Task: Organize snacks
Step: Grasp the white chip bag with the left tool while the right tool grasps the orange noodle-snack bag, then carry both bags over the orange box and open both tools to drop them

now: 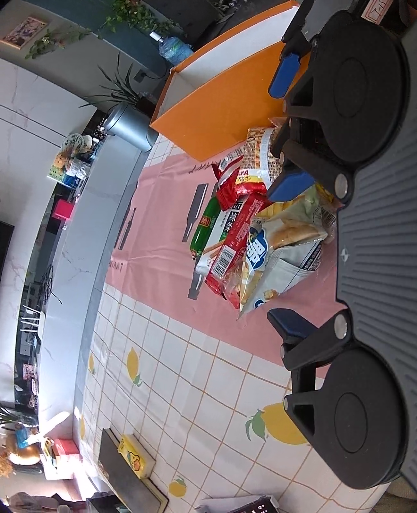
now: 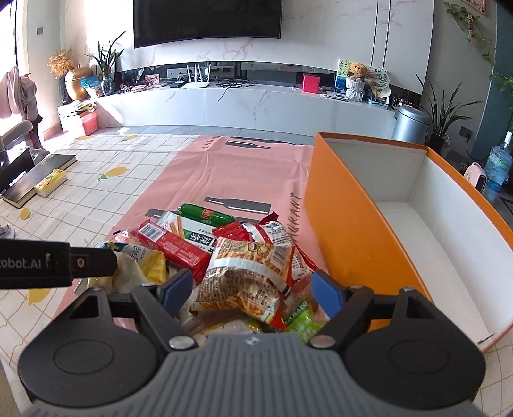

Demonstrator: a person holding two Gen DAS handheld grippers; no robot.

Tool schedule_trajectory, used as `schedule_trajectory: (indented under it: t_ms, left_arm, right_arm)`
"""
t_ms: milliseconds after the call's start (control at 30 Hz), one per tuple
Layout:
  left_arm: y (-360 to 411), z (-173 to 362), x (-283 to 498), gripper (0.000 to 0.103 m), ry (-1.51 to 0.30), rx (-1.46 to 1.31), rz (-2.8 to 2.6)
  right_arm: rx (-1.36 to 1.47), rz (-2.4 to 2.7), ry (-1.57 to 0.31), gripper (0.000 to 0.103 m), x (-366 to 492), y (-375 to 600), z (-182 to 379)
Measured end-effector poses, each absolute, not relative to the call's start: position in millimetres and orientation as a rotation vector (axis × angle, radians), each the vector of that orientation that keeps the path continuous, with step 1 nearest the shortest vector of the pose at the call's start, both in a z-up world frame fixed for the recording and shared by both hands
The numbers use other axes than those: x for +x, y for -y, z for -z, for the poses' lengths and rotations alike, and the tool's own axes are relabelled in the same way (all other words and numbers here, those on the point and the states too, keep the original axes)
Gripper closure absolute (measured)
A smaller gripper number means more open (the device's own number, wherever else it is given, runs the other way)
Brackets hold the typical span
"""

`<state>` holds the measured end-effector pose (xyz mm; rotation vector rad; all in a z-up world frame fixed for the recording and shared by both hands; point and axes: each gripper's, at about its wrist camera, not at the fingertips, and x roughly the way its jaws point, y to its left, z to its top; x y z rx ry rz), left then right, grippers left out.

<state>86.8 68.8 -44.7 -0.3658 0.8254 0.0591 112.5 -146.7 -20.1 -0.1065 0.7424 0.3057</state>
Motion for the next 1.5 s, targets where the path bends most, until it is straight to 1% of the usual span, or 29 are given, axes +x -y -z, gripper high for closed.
schedule_trajectory:
  t_ms: [267, 300, 333, 400, 467, 500, 533, 567, 600, 633, 767, 900, 1067, 1100, 1133, 1500]
  left_arm:
    - [-76, 69, 101, 0.014, -0.885, -0.417, -0.070]
    - [-77, 72, 101, 0.014, -0.885, -0.434, -0.063]
    - [-77, 74, 102, 0.014, -0.886, -0.447, -0.058]
    - [-76, 77, 103, 0.014, -0.886, -0.463, -0.047]
    - [-74, 80, 104, 0.015, -0.885, -0.462, -0.035]
    - [-72, 81, 104, 0.018, -0.888, -0.461, -0.031]
    - [-72, 82, 104, 0.023, -0.889, -0.466, -0.023]
    - [-71, 83, 105, 0.026, -0.893, -0.473, -0.015]
    - [-70, 84, 105, 0.035, -0.897, -0.479, -0.007]
    - [-69, 84, 105, 0.041, -0.899, -0.479, 0.001]
    - [-65, 81, 103, 0.047, -0.889, -0.443, 0.003]
    - [-65, 77, 100, 0.056, -0.881, -0.439, 0.003]
    - [-62, 67, 94, 0.061, -0.858, -0.419, 0.004]
    - [-62, 65, 92, 0.066, -0.852, -0.416, 0.006]
    - [-62, 62, 91, 0.068, -0.846, -0.414, 0.006]
    - [-57, 21, 69, 0.069, -0.752, -0.375, 0.010]
  right_arm:
    - [-0.104, -0.331, -0.747, 0.023, 133, 141, 45]
    - [-0.095, -0.337, -0.750, 0.024, 133, 141, 47]
    - [-0.088, -0.340, -0.751, 0.028, 134, 142, 49]
    - [-0.086, -0.344, -0.750, 0.033, 134, 142, 52]
    - [-0.097, -0.346, -0.734, 0.036, 132, 141, 53]
    - [-0.102, -0.349, -0.728, 0.037, 130, 140, 53]
    - [-0.112, -0.352, -0.723, 0.039, 129, 140, 54]
    - [-0.123, -0.352, -0.717, 0.040, 127, 138, 54]
    - [-0.133, -0.351, -0.714, 0.044, 126, 137, 55]
    - [-0.137, -0.352, -0.713, 0.047, 125, 137, 55]
    - [-0.143, -0.358, -0.708, 0.052, 122, 139, 53]
    - [-0.161, -0.367, -0.692, 0.054, 117, 139, 50]
    - [-0.184, -0.360, -0.648, 0.056, 107, 140, 39]
    - [-0.183, -0.356, -0.643, 0.056, 105, 141, 37]
    - [-0.181, -0.351, -0.637, 0.056, 104, 142, 34]
    - [-0.157, -0.345, -0.543, 0.056, 86, 160, -10]
